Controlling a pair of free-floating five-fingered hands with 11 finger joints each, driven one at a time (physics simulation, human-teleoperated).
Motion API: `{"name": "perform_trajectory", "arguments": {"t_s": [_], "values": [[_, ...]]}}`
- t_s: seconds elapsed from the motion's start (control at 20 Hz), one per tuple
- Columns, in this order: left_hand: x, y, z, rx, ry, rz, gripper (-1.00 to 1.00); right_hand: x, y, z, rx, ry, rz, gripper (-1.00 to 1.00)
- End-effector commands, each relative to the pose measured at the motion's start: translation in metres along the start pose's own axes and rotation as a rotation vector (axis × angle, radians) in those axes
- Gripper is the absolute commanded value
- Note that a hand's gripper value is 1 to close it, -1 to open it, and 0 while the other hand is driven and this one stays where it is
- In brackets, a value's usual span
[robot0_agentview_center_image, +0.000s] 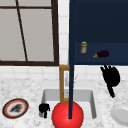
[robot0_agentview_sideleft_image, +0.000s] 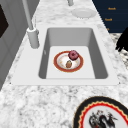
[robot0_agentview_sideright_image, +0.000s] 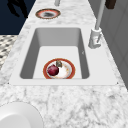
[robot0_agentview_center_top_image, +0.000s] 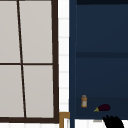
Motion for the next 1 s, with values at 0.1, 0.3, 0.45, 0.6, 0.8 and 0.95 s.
{"name": "perform_trajectory", "arguments": {"t_s": [0.1,0.3,0.45,0.6,0.8,0.95], "values": [[0.000,0.000,0.000,0.000,0.000,0.000,0.00,-0.010,-0.046,-0.010,-0.002,-0.068,-0.017,-1.00],[0.000,0.000,0.000,0.000,0.000,0.000,0.00,-0.015,-0.070,-0.027,0.025,-0.058,-0.021,-1.00],[0.000,0.000,0.000,0.000,0.000,0.000,0.00,-0.020,-0.088,-0.045,0.032,-0.049,-0.020,-1.00],[0.000,0.000,0.000,0.000,0.000,0.000,0.00,-0.024,-0.100,-0.059,0.049,-0.045,-0.008,-1.00],[0.000,0.000,0.000,0.000,0.000,0.000,0.00,-0.028,-0.116,-0.075,0.072,-0.050,-0.002,-1.00],[0.000,0.000,0.000,0.000,0.000,0.000,0.00,-0.031,-0.125,-0.088,0.080,-0.049,-0.001,-1.00]]}}
